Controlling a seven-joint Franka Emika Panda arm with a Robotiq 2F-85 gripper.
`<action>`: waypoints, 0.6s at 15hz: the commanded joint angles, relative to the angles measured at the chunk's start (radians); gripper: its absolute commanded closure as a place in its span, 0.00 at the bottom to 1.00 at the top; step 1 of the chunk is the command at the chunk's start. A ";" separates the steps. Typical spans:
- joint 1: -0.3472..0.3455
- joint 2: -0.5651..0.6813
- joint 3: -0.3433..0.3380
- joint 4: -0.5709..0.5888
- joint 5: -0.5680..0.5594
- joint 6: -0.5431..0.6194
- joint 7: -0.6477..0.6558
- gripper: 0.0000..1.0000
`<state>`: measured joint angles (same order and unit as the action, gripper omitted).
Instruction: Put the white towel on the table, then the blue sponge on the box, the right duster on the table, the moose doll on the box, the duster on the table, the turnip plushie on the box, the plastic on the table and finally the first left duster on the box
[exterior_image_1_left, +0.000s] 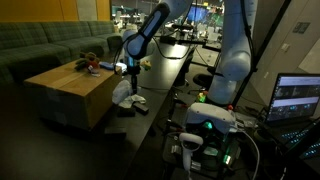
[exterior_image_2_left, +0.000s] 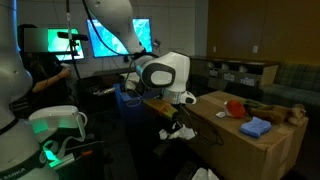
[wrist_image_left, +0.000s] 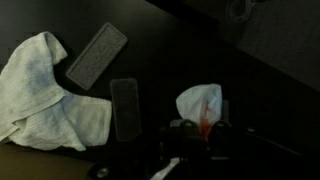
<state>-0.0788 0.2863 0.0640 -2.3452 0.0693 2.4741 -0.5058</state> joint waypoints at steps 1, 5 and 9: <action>0.033 0.098 0.007 -0.021 -0.038 0.145 0.082 0.90; 0.065 0.226 0.012 -0.004 -0.052 0.264 0.191 0.89; 0.124 0.339 -0.025 0.021 -0.066 0.412 0.334 0.91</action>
<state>-0.0013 0.5487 0.0742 -2.3595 0.0386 2.7907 -0.2863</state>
